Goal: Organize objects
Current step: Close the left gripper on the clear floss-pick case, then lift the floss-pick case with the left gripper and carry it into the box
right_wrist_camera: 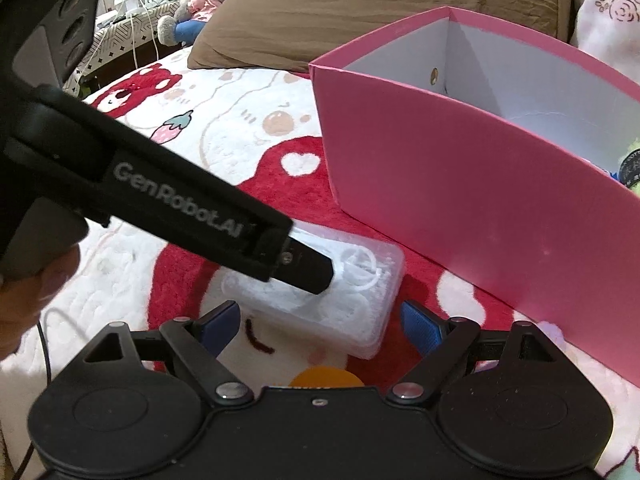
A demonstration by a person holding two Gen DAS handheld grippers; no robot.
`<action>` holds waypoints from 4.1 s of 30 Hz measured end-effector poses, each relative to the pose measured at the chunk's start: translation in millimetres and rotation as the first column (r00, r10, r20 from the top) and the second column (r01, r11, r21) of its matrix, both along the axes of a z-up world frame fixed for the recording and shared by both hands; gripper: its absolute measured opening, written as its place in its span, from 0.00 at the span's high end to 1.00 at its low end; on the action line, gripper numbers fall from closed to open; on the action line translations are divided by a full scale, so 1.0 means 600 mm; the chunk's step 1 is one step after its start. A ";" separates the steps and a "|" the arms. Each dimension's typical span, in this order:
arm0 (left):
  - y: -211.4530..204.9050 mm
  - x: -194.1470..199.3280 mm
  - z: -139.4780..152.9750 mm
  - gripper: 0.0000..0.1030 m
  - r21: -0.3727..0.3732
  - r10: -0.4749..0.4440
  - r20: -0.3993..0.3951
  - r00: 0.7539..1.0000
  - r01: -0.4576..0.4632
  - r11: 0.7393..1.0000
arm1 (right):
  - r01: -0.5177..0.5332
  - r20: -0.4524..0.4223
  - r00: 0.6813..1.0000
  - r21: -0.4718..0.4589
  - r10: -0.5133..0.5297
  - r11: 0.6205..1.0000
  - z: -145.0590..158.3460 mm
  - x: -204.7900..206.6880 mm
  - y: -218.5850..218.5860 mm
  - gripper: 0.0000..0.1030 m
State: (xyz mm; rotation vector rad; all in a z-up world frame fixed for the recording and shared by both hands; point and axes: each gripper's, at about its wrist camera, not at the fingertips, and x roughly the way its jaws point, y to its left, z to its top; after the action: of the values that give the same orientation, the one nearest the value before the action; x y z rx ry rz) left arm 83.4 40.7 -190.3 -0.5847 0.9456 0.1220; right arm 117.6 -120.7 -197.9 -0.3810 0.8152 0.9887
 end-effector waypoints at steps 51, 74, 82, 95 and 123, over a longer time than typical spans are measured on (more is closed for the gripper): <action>-0.011 -0.019 0.023 0.50 -0.069 -0.001 0.056 0.998 0.004 0.998 | 0.003 0.122 0.992 -0.013 -0.001 1.000 0.031 -0.049 -0.045 0.11; -0.083 -0.054 0.106 0.50 -0.003 -0.090 0.140 0.986 0.092 0.996 | 0.035 0.144 0.989 0.046 -0.041 0.998 0.102 -0.059 -0.089 0.20; -0.106 -0.061 0.138 0.50 -0.008 -0.099 0.166 0.981 0.102 0.995 | 0.016 0.214 0.977 0.044 -0.025 0.999 0.133 -0.077 -0.103 0.20; -0.163 -0.059 0.197 0.50 0.048 -0.115 0.208 0.971 0.108 0.993 | 0.055 0.201 0.977 0.103 -0.075 0.993 0.160 -0.085 -0.148 0.20; -0.171 0.028 0.352 0.50 0.098 -0.174 0.154 0.973 0.160 0.982 | 0.089 0.195 0.974 0.133 -0.115 0.987 0.280 -0.027 -0.160 0.20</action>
State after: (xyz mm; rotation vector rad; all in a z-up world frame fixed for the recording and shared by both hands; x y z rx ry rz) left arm 100.3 -61.7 20.6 -0.4270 0.8231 -0.0364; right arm 101.2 -216.8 -29.8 -0.3232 0.5808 0.8837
